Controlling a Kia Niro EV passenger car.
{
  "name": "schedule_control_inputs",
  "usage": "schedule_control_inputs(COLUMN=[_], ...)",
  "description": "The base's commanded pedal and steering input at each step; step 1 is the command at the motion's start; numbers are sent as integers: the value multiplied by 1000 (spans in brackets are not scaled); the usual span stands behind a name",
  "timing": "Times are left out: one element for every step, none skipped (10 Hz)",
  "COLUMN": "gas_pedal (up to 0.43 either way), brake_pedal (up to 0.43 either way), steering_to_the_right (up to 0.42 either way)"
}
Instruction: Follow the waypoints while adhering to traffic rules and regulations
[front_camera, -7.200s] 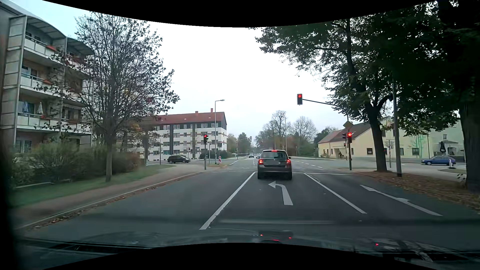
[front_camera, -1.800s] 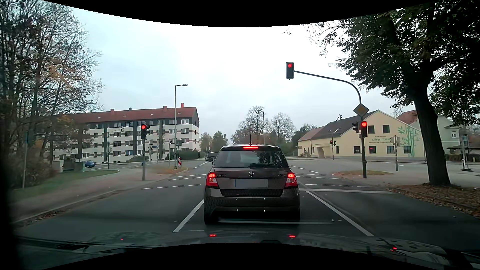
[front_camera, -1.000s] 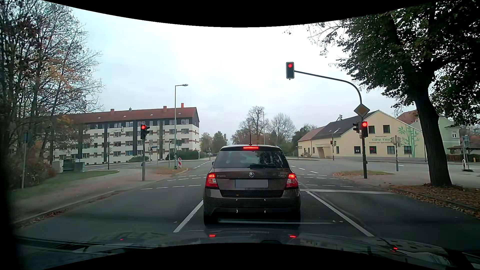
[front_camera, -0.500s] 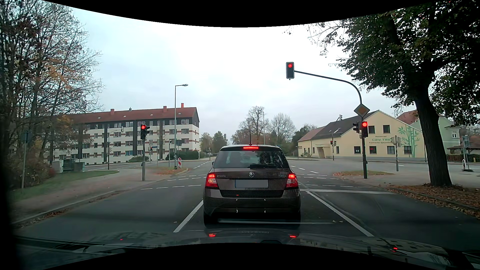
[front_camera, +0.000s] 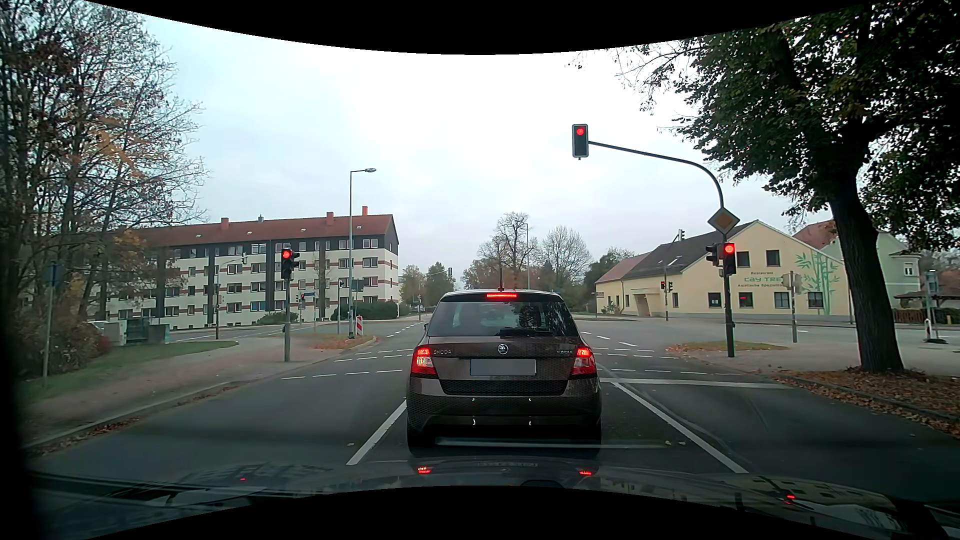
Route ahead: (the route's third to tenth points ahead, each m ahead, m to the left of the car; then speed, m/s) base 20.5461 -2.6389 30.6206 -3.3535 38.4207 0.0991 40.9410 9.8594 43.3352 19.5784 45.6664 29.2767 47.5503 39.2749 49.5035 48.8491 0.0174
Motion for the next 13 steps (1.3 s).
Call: schedule_control_inputs(gas_pedal=[0, 0, 0, 0, 0, 0, 0, 0, 0, 0, 0, 0, 0], brake_pedal=[409, 409, 402, 396, 396, 396, 396, 396, 390, 396, 396, 396, 396], steering_to_the_right=[-10, -10, -10, -9, -9, -9, -9, -10, -10, -9, -9, -9, -10])
